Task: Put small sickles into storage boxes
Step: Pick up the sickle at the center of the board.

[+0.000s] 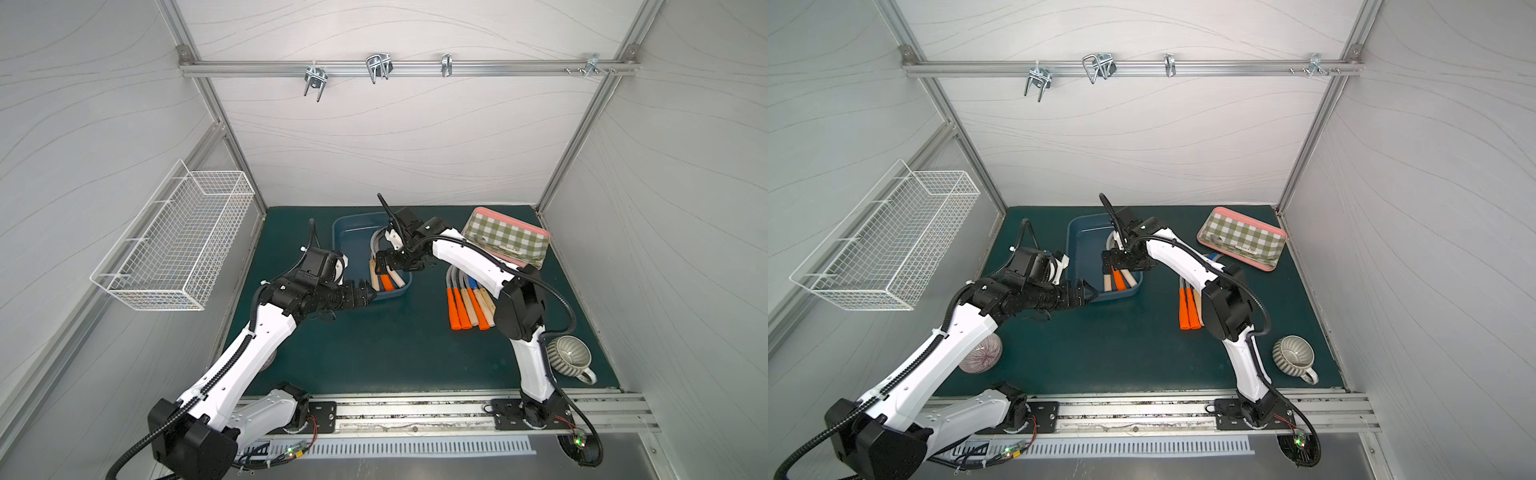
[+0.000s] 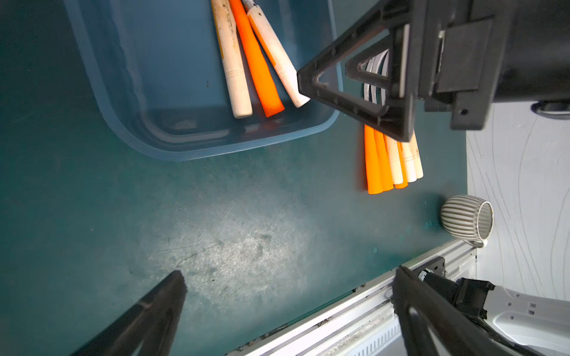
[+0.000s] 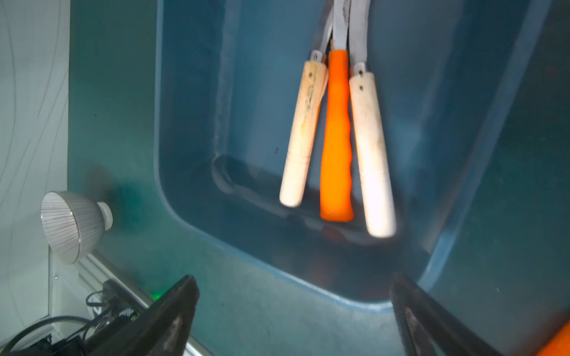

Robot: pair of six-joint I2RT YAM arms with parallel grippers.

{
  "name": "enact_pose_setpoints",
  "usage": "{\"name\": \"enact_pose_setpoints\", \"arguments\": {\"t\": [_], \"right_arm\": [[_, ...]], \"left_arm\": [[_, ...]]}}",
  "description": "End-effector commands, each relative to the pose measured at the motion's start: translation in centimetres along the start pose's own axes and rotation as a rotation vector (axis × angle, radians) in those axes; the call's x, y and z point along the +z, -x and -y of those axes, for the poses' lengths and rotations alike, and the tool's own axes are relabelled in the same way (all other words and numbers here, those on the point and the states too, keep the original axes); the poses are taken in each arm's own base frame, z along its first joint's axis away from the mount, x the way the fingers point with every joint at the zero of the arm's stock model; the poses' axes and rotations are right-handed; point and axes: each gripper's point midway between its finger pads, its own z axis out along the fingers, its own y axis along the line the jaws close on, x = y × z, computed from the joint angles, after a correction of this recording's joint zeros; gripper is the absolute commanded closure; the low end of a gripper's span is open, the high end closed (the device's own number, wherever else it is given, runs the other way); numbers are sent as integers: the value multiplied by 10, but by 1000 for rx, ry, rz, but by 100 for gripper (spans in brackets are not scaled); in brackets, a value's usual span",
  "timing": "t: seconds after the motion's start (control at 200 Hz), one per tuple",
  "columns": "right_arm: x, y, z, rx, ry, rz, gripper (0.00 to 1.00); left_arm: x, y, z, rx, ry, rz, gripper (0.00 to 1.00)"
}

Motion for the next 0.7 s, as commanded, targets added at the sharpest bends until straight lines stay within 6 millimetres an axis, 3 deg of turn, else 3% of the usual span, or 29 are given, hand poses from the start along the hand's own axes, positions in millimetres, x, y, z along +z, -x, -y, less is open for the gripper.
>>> {"name": "enact_pose_setpoints", "arguments": {"t": [0.0,0.37,0.695], "right_arm": [[-27,-12,5,24,-27,2,1],[-44,-51,38,52,-133,-26,1],[-55,-86,66,93,-201,-56,1]], "left_arm": [[-9,14,22,27,-49,44,1],[5,2,50,86,-80,20,1],[23,-15,61,127,-96,-4,1]]}}
